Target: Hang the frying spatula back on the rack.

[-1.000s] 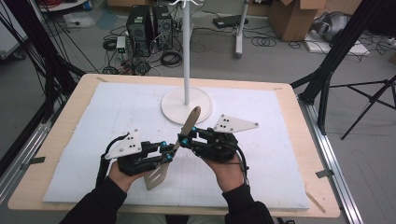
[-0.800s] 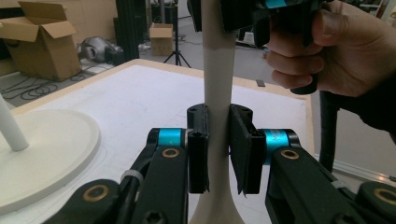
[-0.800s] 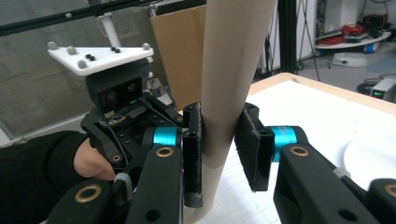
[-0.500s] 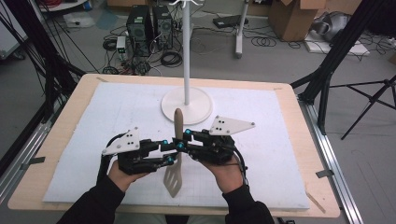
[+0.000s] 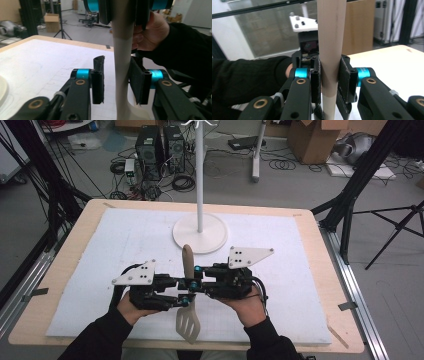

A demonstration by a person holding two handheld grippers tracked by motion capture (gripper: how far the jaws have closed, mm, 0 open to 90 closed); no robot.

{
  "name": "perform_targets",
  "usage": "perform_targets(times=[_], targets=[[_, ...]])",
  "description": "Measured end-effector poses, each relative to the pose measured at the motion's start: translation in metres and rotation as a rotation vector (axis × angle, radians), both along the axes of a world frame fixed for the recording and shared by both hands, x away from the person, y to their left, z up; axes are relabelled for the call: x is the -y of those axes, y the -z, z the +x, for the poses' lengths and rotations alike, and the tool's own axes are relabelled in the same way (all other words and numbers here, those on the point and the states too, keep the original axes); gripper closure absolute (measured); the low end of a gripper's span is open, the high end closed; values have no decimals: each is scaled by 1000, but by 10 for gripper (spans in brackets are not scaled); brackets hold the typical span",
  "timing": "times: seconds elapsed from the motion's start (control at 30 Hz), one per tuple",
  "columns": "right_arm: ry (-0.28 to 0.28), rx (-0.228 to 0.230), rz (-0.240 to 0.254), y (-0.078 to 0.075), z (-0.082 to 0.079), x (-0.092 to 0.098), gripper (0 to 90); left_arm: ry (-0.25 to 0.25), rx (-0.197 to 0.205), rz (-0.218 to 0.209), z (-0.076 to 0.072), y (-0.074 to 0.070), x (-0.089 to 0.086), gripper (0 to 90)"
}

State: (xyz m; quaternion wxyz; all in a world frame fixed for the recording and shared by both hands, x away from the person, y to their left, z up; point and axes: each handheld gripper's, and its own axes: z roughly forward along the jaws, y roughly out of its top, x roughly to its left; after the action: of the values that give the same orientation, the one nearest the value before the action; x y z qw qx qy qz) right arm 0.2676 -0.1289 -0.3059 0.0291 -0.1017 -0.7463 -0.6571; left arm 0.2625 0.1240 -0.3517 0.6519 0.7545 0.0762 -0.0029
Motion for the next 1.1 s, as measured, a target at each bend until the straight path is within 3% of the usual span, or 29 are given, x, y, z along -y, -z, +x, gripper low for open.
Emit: perform_targets(times=[0.13,0.2,0.37,0.4,0.43,0.47,0.5,0.67,0.7,0.83,0.97,1.1], targets=[[-26,0,10,1,1,1,735,26,24,7,-2,-1,1,760],[-25,2,11,1,1,2,735,24,15,6,-1,-1,1,764],[3,21,6,2,0,1,725,-32,13,19,-2,-1,1,778],[18,22,7,2,0,1,721,-53,13,25,-2,-2,1,779],[62,23,2,2,-2,1,604,-77,18,30,-3,-2,1,780],[62,23,2,2,-2,1,604,-90,22,35,-3,-2,1,780],[93,27,2,2,-2,0,554,-115,26,48,-3,-3,0,780],[195,67,-34,2,-6,-2,477,-191,28,73,-4,-4,0,780],[229,94,-40,1,-8,-4,474,-207,27,79,-4,-4,1,780],[253,115,-36,-2,-9,-6,475,-239,23,94,-5,-3,2,780],[265,113,-43,-4,-8,-7,507,-241,28,96,-6,-3,4,780],[264,110,-44,-6,-7,-6,618,-236,33,101,-6,-3,5,780]])
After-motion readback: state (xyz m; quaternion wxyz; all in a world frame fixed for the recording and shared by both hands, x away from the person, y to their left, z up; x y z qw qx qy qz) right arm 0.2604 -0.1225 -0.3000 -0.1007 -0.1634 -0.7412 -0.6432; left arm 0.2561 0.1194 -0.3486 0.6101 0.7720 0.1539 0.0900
